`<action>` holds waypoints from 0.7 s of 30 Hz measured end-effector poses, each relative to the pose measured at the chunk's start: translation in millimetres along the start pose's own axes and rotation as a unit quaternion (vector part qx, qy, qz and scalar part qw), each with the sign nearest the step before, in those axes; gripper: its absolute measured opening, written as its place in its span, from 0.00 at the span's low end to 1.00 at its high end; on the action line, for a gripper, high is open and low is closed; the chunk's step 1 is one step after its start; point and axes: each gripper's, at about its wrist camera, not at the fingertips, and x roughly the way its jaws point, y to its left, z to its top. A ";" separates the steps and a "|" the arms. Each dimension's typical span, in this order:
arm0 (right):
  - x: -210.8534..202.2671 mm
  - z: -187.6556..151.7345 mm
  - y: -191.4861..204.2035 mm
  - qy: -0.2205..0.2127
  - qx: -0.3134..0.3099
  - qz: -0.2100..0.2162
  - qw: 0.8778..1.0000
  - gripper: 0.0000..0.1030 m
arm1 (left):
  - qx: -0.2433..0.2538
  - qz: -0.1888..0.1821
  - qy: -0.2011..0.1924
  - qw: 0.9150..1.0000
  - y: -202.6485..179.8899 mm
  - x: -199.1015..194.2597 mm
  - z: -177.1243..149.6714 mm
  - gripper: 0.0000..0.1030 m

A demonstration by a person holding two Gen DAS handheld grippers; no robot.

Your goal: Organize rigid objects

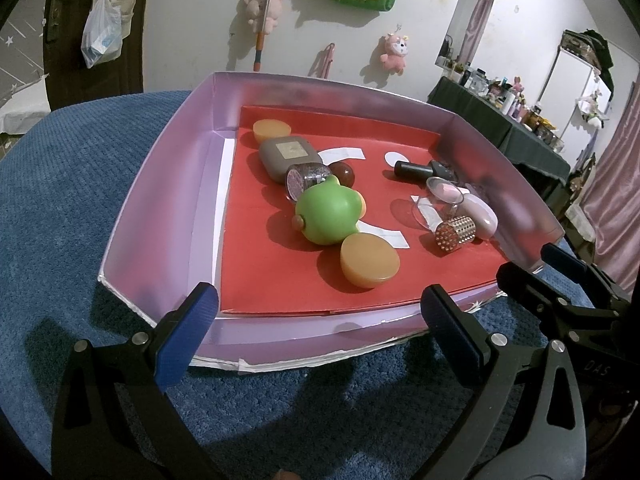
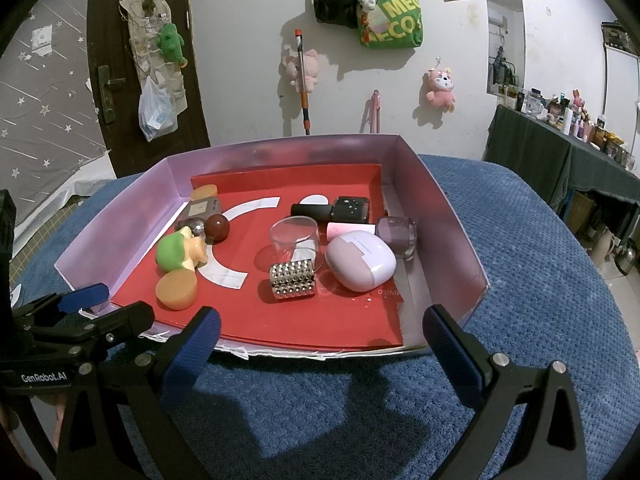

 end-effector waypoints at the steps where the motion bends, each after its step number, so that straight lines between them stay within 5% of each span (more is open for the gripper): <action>1: 0.0 0.1 0.3 0.000 0.000 0.000 1.000 1.00 | 0.000 0.000 0.000 1.000 0.0 0.1 0.2 1.00; 18: -36.8 -11.1 0.7 -0.007 0.010 0.009 1.000 1.00 | 0.027 0.011 -0.014 0.999 -21.0 -39.1 -28.3 1.00; 21: -41.7 -19.8 -2.0 0.003 0.013 0.011 1.000 1.00 | 0.016 -0.012 0.001 1.000 -17.3 -42.8 -35.7 1.00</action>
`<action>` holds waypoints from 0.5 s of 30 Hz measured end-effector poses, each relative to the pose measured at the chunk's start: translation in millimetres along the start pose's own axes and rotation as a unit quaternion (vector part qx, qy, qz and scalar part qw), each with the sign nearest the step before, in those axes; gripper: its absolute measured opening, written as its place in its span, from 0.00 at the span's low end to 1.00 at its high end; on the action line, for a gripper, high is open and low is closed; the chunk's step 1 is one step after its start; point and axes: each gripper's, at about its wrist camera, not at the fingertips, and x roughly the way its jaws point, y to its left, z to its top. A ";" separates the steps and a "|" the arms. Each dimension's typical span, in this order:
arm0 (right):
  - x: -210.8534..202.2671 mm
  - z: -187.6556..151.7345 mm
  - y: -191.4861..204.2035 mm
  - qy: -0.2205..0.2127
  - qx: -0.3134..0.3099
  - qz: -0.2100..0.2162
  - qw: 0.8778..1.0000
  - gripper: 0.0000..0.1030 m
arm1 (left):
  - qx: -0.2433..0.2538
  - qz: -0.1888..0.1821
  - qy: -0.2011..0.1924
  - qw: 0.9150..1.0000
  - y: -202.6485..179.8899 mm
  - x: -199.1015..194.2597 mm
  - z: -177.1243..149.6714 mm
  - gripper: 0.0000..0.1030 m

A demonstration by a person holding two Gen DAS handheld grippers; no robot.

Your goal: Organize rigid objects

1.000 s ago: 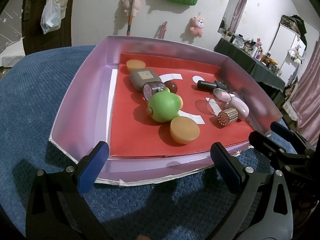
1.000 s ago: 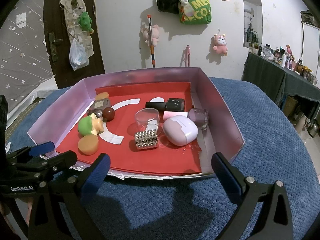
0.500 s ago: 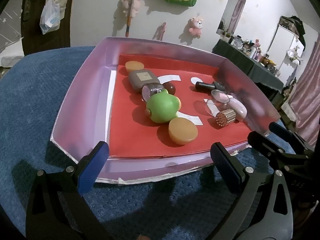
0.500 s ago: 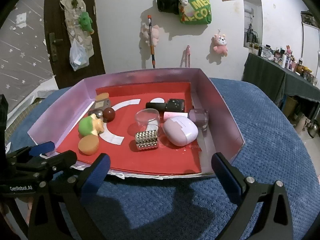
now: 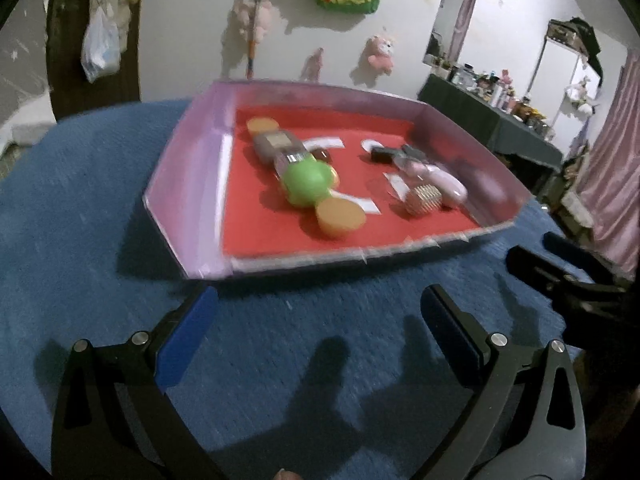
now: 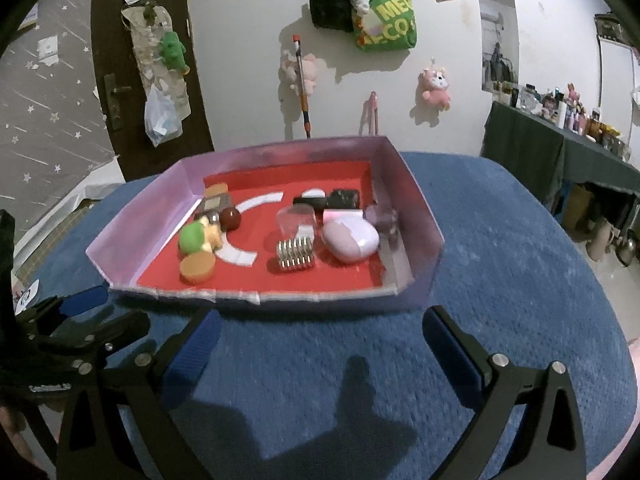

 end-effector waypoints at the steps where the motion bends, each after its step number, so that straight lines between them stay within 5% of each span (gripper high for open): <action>1: -0.5 -2.2 -0.9 0.003 0.000 0.000 1.000 1.00 | -0.007 -0.013 0.006 1.000 2.3 -0.2 -2.9 1.00; 4: -0.6 -13.7 -1.1 0.016 -0.002 0.002 1.000 1.00 | -0.022 -0.025 0.020 0.999 5.2 0.9 -9.8 1.00; 15: 8.0 -34.2 -6.8 0.042 -0.001 -0.007 0.999 1.00 | 0.006 0.017 0.041 0.999 -0.3 11.3 -21.3 1.00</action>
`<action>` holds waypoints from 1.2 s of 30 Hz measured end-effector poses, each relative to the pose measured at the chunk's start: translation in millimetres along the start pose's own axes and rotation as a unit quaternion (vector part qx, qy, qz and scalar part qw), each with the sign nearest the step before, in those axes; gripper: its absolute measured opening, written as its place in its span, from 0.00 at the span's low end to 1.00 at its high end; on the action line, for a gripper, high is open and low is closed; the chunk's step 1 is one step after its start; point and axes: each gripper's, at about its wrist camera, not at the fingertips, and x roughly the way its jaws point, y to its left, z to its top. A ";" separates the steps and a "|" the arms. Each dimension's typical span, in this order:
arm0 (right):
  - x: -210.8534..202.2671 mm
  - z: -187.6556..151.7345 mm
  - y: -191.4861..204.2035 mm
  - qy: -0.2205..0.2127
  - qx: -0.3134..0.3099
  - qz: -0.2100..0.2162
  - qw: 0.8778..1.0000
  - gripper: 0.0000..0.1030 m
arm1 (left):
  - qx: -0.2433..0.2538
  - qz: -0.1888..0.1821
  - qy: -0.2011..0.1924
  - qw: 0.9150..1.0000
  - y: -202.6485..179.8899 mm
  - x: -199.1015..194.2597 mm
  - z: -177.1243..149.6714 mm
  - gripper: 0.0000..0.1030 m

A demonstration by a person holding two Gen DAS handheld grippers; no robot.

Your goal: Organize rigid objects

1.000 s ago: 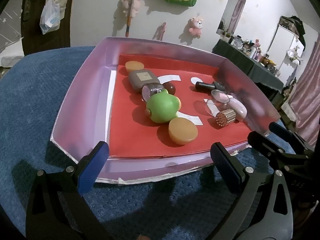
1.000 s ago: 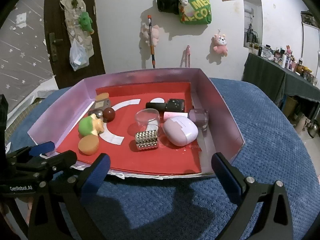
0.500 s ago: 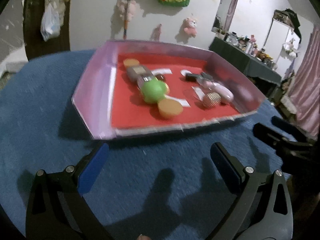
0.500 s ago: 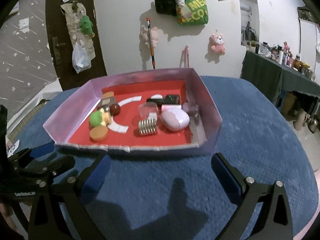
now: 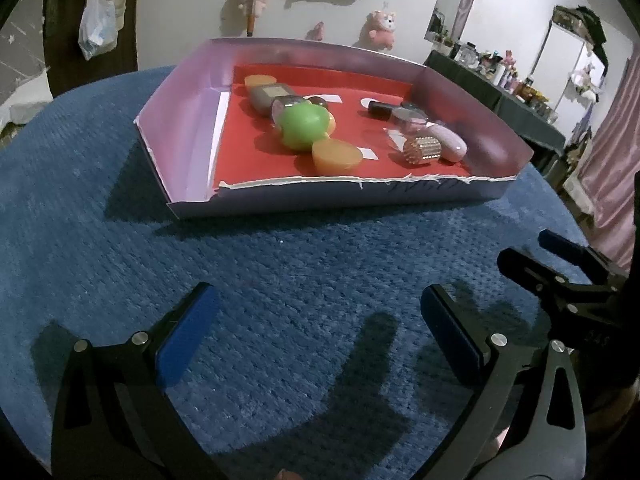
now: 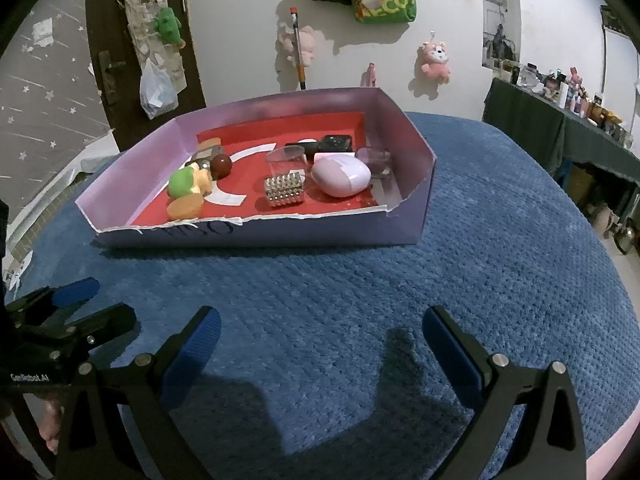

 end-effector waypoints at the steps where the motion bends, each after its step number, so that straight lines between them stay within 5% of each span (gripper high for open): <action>1: 1.0 0.1 0.3 0.000 0.000 -0.003 1.000 1.00 | 0.003 0.004 0.001 1.000 -1.0 0.4 -0.2 1.00; 13: 13.0 -5.0 -8.0 0.007 0.019 -0.004 1.000 1.00 | 0.043 0.069 0.002 0.997 -17.3 10.5 -4.1 1.00; 26: 15.8 -2.9 -2.3 0.014 0.006 -0.014 1.000 1.00 | -0.015 0.058 -0.007 0.998 7.3 6.0 1.5 1.00; 36: 20.2 -2.0 4.9 0.027 -0.012 -0.034 0.999 1.00 | 0.018 0.090 -0.001 0.996 -1.5 12.4 -0.4 1.00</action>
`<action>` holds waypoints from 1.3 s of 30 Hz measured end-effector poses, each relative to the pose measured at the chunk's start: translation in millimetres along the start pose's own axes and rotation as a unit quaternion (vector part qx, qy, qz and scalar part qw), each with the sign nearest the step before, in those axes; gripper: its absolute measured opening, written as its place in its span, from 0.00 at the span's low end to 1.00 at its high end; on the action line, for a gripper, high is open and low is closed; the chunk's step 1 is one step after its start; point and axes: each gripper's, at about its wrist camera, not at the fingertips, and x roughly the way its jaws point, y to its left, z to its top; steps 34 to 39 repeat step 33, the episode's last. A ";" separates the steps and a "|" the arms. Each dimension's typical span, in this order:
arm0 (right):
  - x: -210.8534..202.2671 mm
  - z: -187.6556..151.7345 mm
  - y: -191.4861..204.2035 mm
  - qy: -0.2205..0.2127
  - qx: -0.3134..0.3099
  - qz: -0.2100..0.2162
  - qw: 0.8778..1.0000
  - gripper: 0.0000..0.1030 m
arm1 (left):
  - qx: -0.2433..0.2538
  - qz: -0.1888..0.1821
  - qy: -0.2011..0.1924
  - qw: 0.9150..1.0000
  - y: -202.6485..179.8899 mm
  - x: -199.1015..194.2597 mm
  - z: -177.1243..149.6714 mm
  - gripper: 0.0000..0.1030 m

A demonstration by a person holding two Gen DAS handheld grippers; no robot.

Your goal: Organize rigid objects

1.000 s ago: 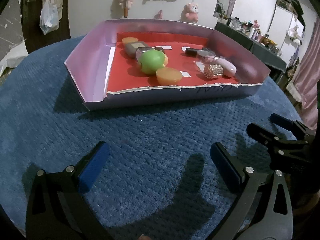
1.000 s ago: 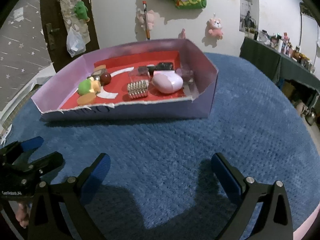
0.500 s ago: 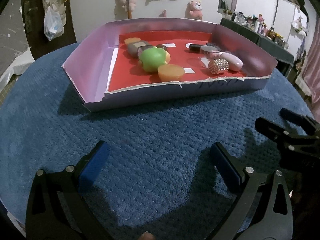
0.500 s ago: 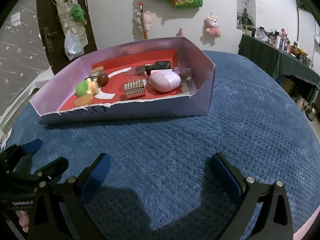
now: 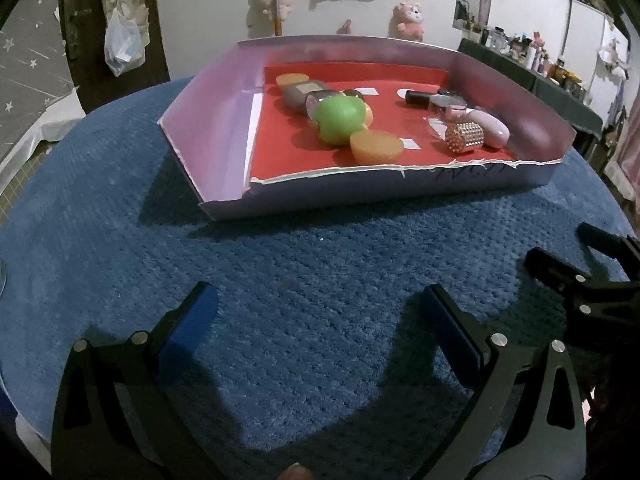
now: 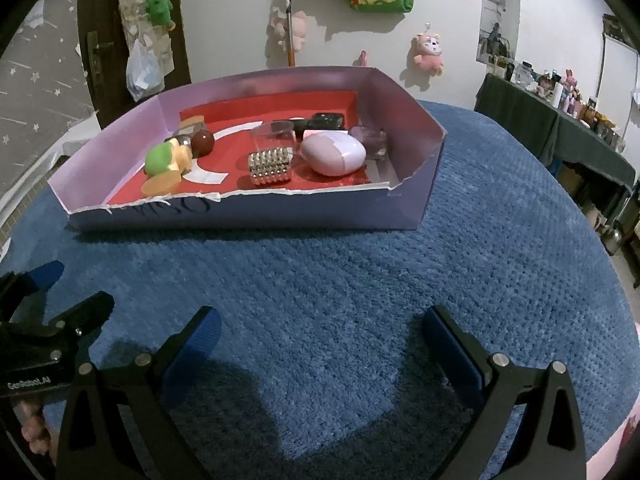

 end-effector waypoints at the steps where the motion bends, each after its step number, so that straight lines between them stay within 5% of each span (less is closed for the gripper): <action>1: 0.4 0.1 0.4 0.001 -0.001 -0.001 1.000 1.00 | 0.000 0.000 0.000 1.000 0.0 0.0 -0.1 1.00; 39: 0.3 -0.2 0.6 0.002 -0.002 -0.004 1.000 1.00 | -0.001 -0.003 -0.001 1.000 2.1 -1.6 0.1 1.00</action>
